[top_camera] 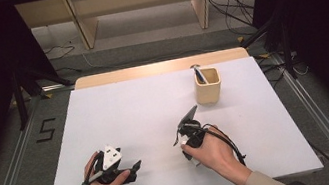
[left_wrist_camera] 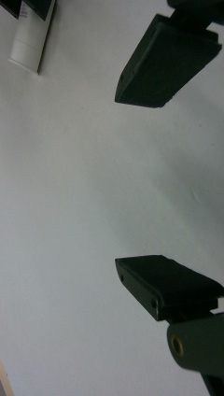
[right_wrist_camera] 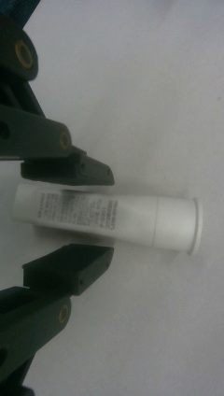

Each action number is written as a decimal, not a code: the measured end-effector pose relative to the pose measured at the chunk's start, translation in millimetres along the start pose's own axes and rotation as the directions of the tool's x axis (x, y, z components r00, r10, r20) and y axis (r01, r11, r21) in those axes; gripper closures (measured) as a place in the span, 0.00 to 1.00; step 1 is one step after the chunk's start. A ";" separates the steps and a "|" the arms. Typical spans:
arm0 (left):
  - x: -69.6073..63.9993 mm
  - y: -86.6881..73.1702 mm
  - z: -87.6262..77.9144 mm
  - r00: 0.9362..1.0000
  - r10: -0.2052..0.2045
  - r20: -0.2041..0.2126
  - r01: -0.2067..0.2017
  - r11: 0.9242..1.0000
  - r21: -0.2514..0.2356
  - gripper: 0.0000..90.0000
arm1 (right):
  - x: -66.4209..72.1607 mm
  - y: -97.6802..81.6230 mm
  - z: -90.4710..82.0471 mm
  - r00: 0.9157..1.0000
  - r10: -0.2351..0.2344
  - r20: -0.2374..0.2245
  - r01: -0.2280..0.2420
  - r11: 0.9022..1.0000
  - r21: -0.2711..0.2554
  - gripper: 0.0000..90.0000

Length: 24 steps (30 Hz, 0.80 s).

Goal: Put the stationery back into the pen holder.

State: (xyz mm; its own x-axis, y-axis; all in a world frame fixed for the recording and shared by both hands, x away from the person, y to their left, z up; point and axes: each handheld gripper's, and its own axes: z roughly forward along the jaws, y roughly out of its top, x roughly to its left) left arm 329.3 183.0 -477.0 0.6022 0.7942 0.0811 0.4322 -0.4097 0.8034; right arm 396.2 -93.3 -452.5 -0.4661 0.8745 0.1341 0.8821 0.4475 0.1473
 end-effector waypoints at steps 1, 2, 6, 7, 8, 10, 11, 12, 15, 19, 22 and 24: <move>0.0 0.0 0.0 1.000 0.000 0.000 0.000 1.000 0.000 0.19 | 0.6 0.3 0.3 1.000 0.001 0.006 -0.001 1.000 0.001 0.67; 0.0 0.0 0.0 1.000 0.000 0.000 0.000 1.000 0.000 0.19 | 0.9 0.6 0.8 1.000 0.000 0.007 0.000 1.000 0.006 0.67; 0.2 -0.1 -0.2 1.000 -0.001 0.000 0.001 1.000 -0.002 0.19 | 1.7 1.2 2.5 1.000 -0.005 0.012 0.005 1.000 0.013 0.68; 0.1 -0.1 -0.1 1.000 -0.002 0.000 0.002 1.000 -0.003 0.19 | 1.9 1.3 2.7 1.000 -0.006 0.013 0.006 1.000 0.013 0.68; 0.2 -0.1 -0.2 1.000 -0.002 0.000 0.002 1.000 -0.002 0.19 | 2.0 1.4 2.6 1.000 -0.007 0.013 0.006 1.000 0.012 0.69; 0.0 0.0 -0.2 1.000 -0.003 0.001 0.003 1.000 -0.002 0.19 | 2.4 1.6 3.0 1.000 -0.006 0.014 0.006 1.000 0.013 0.70; -0.1 0.0 -0.1 1.000 -0.002 0.000 0.002 1.000 -0.002 0.19 | 2.4 1.7 3.3 1.000 -0.006 0.013 0.006 1.000 0.015 0.70; -0.1 0.0 -0.1 1.000 -0.002 0.000 0.002 1.000 -0.002 0.19 | 2.4 1.8 3.5 1.000 -0.006 0.016 0.006 1.000 0.015 0.70; 0.1 0.1 0.0 1.000 0.000 0.000 0.000 1.000 -0.001 0.19 | 2.4 2.2 3.4 1.000 -0.004 0.017 0.003 1.000 0.017 0.71; 0.0 0.1 0.0 1.000 0.001 0.001 -0.001 1.000 -0.001 0.19 | 2.7 2.6 3.6 1.000 -0.002 0.021 0.002 1.000 0.018 0.71; -0.1 0.0 0.0 1.000 -0.002 0.000 0.002 1.000 -0.002 0.19 | 3.2 3.1 3.7 1.000 0.000 0.024 -0.001 1.000 0.020 0.72; 0.1 0.1 0.0 1.000 0.000 0.000 0.000 1.000 -0.002 0.19 | 3.7 3.5 3.8 1.000 0.002 0.027 -0.002 1.000 0.021 0.72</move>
State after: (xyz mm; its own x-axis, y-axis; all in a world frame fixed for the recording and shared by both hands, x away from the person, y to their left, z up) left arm 329.4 183.0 -476.9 0.6020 0.7943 0.0816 0.4309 -0.4092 0.8043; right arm 397.8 -87.8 -455.2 -0.4625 0.8801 0.1077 0.8844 0.4493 0.1266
